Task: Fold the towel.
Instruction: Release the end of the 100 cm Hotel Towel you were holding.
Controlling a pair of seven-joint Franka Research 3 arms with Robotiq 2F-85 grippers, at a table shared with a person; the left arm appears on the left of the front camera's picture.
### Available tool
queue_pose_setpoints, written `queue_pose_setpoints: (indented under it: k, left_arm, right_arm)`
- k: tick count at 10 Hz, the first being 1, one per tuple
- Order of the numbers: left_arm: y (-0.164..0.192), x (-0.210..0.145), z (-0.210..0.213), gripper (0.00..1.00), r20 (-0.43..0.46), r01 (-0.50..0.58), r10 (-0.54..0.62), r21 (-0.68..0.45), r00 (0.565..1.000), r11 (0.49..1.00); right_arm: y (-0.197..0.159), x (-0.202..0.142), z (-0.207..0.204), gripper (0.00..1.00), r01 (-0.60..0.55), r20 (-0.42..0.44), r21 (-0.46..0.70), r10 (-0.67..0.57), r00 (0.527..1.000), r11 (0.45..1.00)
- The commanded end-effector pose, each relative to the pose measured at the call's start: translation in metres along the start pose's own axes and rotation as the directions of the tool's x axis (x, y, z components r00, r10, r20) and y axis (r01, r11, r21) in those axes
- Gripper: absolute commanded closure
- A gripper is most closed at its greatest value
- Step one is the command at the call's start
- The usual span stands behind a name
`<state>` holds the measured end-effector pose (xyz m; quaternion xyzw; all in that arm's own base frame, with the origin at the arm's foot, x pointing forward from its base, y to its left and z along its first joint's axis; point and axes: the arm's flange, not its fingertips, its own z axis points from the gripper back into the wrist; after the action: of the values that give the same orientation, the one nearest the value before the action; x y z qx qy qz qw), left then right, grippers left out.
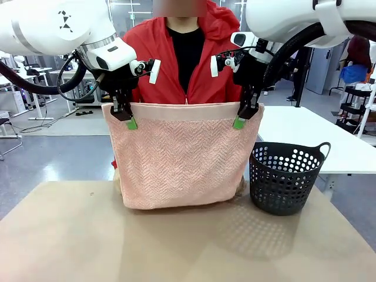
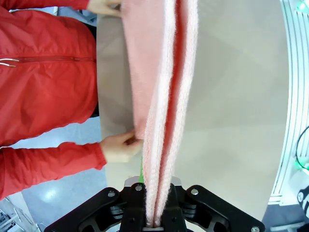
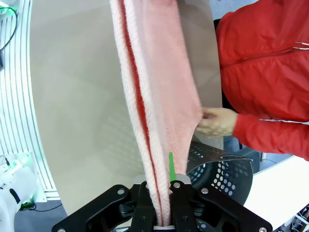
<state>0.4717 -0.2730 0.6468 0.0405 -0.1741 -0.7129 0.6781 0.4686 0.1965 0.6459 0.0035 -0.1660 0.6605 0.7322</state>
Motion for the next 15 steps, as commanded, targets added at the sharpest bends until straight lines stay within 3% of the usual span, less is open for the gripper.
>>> queue_pose_setpoints:
  k: [1, 15]
  left_arm:
    - [0.0008, -0.0016, 0.0017, 1.0, -0.007, 0.02, -0.02, 0.006, 1.0, 1.0]
    - [0.0008, -0.0016, 0.0017, 1.0, -0.007, 0.02, -0.02, 0.006, 1.0, 1.0]
  right_arm:
    - [0.0002, -0.0009, 0.0023, 1.0, 0.001, 0.002, -0.004, -0.001, 1.0, 1.0]
    - [0.0002, -0.0009, 0.0023, 1.0, 0.001, 0.002, -0.004, -0.001, 1.0, 1.0]
